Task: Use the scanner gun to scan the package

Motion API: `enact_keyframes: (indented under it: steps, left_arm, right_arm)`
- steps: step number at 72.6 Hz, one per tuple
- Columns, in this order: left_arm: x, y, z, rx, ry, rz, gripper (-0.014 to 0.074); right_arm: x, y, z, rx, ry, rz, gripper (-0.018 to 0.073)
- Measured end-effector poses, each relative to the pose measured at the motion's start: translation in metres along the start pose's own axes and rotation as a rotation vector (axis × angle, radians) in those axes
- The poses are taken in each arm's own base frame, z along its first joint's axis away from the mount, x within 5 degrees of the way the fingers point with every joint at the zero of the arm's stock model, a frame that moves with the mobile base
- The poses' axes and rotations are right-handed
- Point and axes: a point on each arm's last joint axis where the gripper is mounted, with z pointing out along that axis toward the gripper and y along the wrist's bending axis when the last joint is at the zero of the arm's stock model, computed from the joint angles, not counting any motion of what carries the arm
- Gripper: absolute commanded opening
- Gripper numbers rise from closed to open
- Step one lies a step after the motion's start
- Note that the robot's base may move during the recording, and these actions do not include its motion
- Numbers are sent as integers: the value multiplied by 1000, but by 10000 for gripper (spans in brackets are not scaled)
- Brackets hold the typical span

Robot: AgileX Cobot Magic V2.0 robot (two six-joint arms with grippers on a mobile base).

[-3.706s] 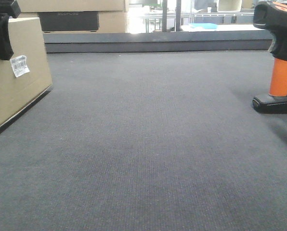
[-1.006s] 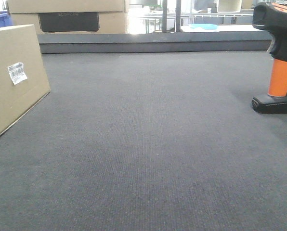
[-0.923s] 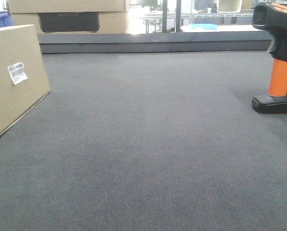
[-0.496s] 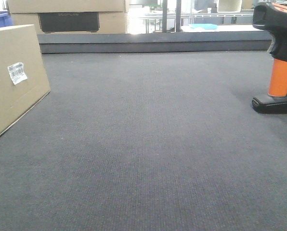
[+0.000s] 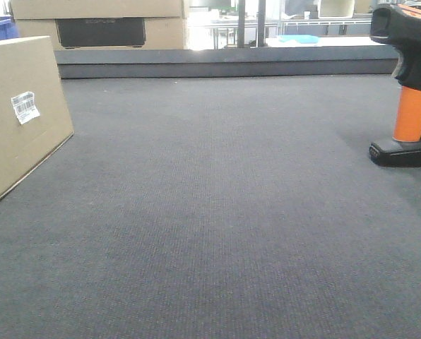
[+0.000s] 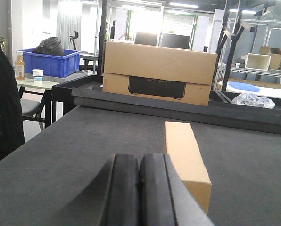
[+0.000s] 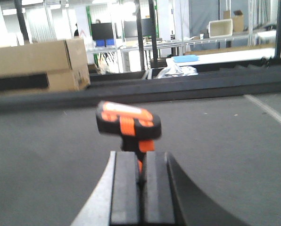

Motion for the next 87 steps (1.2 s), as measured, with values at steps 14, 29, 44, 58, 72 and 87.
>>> enact_keyframes:
  steps: [14,29,44,58,72,87]
  left_arm:
    - [0,0,0,0,1,0,-111]
    - [0,0,0,0,1,0,-111]
    - [0,0,0,0,1,0,-111]
    - [0,0,0,0,1,0,-111]
    - [0,0,0,0,1,0,-111]
    - [0,0,0,0,1,0,-111]
  right_arm:
    - [28,-2,6,-9,19,-100,-167]
    - [45,-4,9,-4,-16,-76,-167]
    - [45,-4,9,-5,-19,-59,-167]
    - [48,-4,9,-6,8,-58,-167]
    - [48,-4,9,-6,10,-58,-167]
    - [48,-4,9,-6,10,-58,-167]
